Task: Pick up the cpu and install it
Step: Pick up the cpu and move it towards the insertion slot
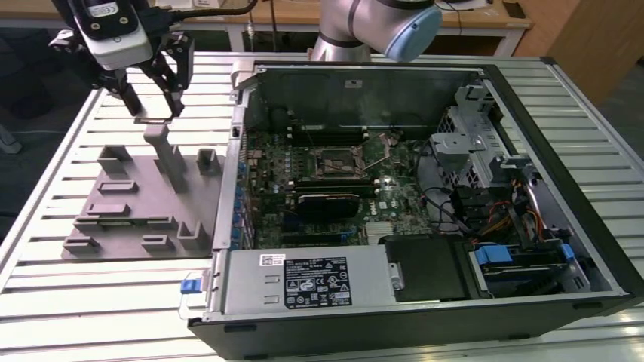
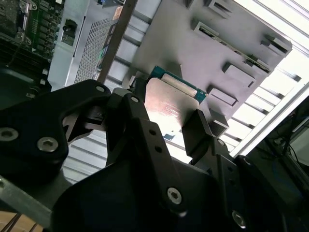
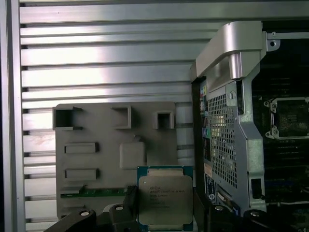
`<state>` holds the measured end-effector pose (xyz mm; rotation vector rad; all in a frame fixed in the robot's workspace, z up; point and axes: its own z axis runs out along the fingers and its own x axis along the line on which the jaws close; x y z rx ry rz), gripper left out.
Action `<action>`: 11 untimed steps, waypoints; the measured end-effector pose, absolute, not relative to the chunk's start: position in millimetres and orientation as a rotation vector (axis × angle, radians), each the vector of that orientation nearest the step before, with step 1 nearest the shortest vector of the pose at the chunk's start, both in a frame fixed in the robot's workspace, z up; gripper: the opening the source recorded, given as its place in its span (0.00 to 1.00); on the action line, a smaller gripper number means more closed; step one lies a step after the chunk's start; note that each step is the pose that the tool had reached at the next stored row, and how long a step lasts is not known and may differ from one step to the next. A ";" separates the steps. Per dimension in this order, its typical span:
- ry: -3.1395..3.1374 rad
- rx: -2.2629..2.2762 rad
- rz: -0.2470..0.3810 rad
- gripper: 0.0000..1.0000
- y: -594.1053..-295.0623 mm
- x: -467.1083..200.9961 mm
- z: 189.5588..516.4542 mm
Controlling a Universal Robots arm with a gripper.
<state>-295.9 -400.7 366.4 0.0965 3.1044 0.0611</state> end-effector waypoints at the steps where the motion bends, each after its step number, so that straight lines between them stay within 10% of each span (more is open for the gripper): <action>1: 3.104 0.096 0.061 0.54 -400.7 -294.3 366.4; 11: 3.104 0.096 0.061 0.54 -400.7 -278.1 366.4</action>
